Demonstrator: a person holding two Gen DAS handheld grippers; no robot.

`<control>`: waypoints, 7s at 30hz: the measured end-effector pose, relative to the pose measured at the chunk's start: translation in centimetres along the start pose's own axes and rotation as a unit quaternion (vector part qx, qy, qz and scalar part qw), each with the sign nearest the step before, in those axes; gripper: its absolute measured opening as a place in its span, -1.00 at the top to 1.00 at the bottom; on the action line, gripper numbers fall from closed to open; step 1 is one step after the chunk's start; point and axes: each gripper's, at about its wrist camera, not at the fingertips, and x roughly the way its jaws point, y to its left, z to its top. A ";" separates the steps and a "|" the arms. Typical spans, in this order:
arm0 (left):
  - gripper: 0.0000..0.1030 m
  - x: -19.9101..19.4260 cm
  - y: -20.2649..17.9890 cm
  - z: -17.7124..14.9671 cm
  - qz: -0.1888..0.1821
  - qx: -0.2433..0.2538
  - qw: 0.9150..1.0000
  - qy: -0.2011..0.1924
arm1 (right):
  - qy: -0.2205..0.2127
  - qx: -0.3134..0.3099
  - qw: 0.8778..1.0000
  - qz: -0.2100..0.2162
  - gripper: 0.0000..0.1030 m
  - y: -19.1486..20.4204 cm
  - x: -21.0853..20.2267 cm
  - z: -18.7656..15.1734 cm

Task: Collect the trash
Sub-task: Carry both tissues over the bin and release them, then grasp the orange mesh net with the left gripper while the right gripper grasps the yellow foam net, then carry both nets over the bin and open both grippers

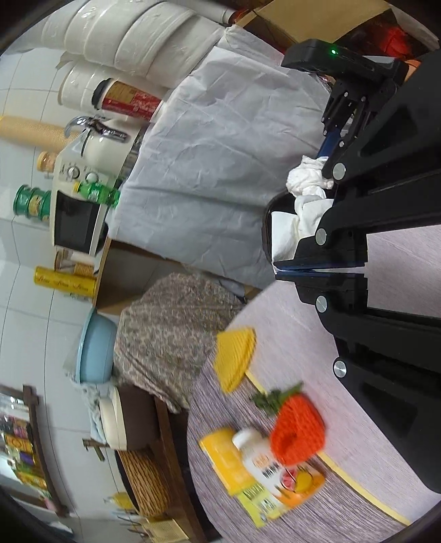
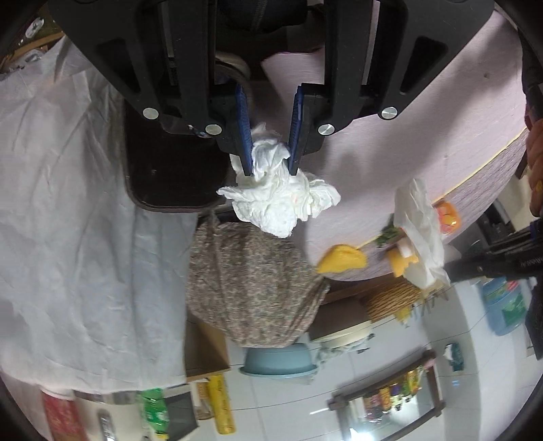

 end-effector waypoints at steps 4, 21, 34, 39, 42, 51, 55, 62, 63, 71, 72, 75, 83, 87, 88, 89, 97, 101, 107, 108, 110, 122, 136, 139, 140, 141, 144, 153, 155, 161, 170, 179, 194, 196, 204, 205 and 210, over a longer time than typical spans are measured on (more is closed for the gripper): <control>0.96 2.5 -2.5 0.9 -0.011 0.017 1.000 0.011 | 0.014 0.022 0.999 -0.027 0.58 -3.0 1.5 -0.8; 0.96 12.1 -8.1 1.0 -0.026 0.047 0.996 0.077 | 0.054 0.038 0.993 -0.101 -0.22 -8.0 8.3 -4.3; 0.95 21.4 -10.9 -0.8 -0.012 0.071 0.982 0.172 | 0.043 0.116 0.982 -0.145 -0.26 -12.1 4.5 -7.5; 0.37 23.0 -11.4 -1.9 -0.006 0.084 0.976 0.201 | 0.046 0.130 0.979 -0.153 -0.27 -13.4 4.0 -7.8; -0.35 21.6 -10.9 -1.4 0.000 0.085 0.981 0.172 | 0.045 0.134 0.978 -0.155 -0.27 -13.6 3.7 -8.0; -0.61 15.9 -8.6 -0.9 0.006 0.073 0.988 0.134 | 0.042 0.122 0.983 -0.130 -0.27 -11.6 3.8 -7.2; -0.66 12.5 -5.9 -0.9 0.019 0.054 0.992 0.112 | 0.040 0.115 0.986 -0.114 -0.30 -10.3 3.9 -6.4; -0.76 7.3 -0.5 -1.1 0.062 -0.008 0.996 0.068 | 0.038 0.085 0.991 -0.094 -0.33 -7.3 4.1 -5.2; -0.76 6.7 0.3 -1.1 0.070 -0.017 0.995 0.063 | 0.038 0.079 0.992 -0.091 -0.33 -6.8 4.2 -5.0; -0.74 2.3 8.3 -2.5 0.161 -0.115 0.980 0.019 | 0.031 0.039 0.996 -0.070 -0.33 -3.5 3.9 -3.6; -0.71 2.1 9.3 -2.7 0.171 -0.130 0.976 0.017 | 0.030 0.033 0.997 -0.067 -0.33 -3.1 3.8 -3.4; -0.43 1.6 12.7 -3.4 0.184 -0.192 0.964 0.017 | 0.025 0.018 0.998 -0.059 -0.34 -1.8 3.7 -2.8; 0.18 3.7 16.4 -3.6 0.167 -0.234 0.957 0.036 | 0.014 -0.034 0.999 -0.038 -0.34 2.3 3.4 -1.1; 0.54 3.3 16.6 -4.1 0.166 -0.233 0.958 0.026 | 0.004 -0.069 0.998 -0.013 -0.34 4.6 3.4 0.4; 0.59 2.9 16.4 -4.3 0.164 -0.230 0.959 0.023 | 0.003 -0.075 0.997 -0.002 -0.34 5.0 3.6 0.8; 0.62 2.7 16.3 -4.4 0.164 -0.226 0.960 0.020 | 0.003 -0.083 0.996 0.012 -0.34 5.5 3.9 1.5; 0.68 -0.3 14.5 -3.4 0.183 -0.188 0.965 -0.027 | 0.013 -0.194 0.979 0.067 -0.34 12.1 9.6 7.7; 0.68 -0.9 14.2 -3.2 0.184 -0.179 0.966 -0.037 | 0.036 -0.247 0.967 0.049 -0.33 15.2 14.1 9.6; 0.68 -0.9 14.8 -3.2 0.181 -0.187 0.965 -0.036 | 0.078 -0.272 0.959 0.014 -0.18 16.7 19.7 11.3; 0.68 -1.0 14.8 -3.2 0.181 -0.187 0.965 -0.037 | 0.083 -0.277 0.957 0.008 -0.14 16.8 20.4 11.3; 0.68 -0.9 14.7 -3.1 0.183 -0.183 0.965 -0.039 | 0.090 -0.278 0.956 0.003 -0.04 17.0 21.2 11.3; 0.68 -1.6 14.3 -3.1 0.180 -0.177 0.966 -0.053 | 0.051 -0.206 0.977 0.018 0.71 14.0 17.4 11.8; 0.68 -1.7 9.9 -2.5 0.143 -0.132 0.979 -0.062 | -0.008 -0.051 0.998 0.029 0.71 3.1 4.5 6.9; 0.68 -1.0 8.4 -2.3 0.125 -0.120 0.983 -0.053 | -0.018 -0.051 0.999 0.000 0.71 1.7 2.9 5.7; 0.68 -0.7 7.6 -2.1 0.119 -0.112 0.985 -0.050 | -0.020 -0.051 0.998 -0.009 0.71 1.2 2.4 5.1; 0.68 -0.5 6.8 -2.0 0.114 -0.102 0.987 -0.049 | -0.021 -0.050 0.998 -0.016 0.71 0.8 2.0 4.7; 0.68 0.2 4.5 -1.6 0.089 -0.079 0.992 -0.041 | -0.018 -0.046 0.998 -0.042 0.71 -0.6 1.6 3.3; 0.68 3.7 -2.3 -0.8 0.028 -0.021 0.999 -0.004 | 0.041 -0.010 0.996 -0.080 0.71 -5.1 5.3 -0.9; 0.68 4.5 -3.4 -0.8 0.019 -0.015 1.000 0.005 | 0.053 -0.001 0.995 -0.081 0.71 -5.6 6.4 -1.7; 0.68 7.0 -5.8 -1.3 0.009 -0.002 0.999 0.036 | 0.084 0.020 0.992 -0.094 0.70 -7.3 9.7 -4.1; 0.68 11.0 -8.9 -1.5 0.012 0.023 0.997 0.069 | 0.085 0.040 0.989 -0.116 -0.22 -8.7 10.6 -6.4; 0.68 14.5 -11.6 -1.9 0.005 0.047 0.994 0.100 | 0.040 0.058 0.990 -0.123 -0.37 -9.4 5.8 -6.7; 0.03 20.1 -13.9 -3.7 0.022 0.083 0.982 0.169 | 0.027 0.112 0.983 -0.142 -0.38 -11.7 3.2 -7.5; -0.31 19.6 -13.5 -3.6 0.023 0.081 0.984 0.157 | 0.029 0.113 0.983 -0.141 -0.38 -11.7 3.1 -7.5; -0.58 17.3 -12.1 -2.2 0.007 0.063 0.990 0.125 | 0.028 0.108 0.984 -0.141 -0.38 -11.4 3.3 -7.4; -0.58 17.1 -12.0 -2.1 0.005 0.062 0.990 0.123 | 0.027 0.106 0.984 -0.141 -0.38 -11.3 3.3 -7.3; -0.61 15.4 -10.8 -2.2 -0.002 0.052 0.992 0.116 | 0.025 0.104 0.985 -0.138 -0.38 -10.9 3.2 -7.1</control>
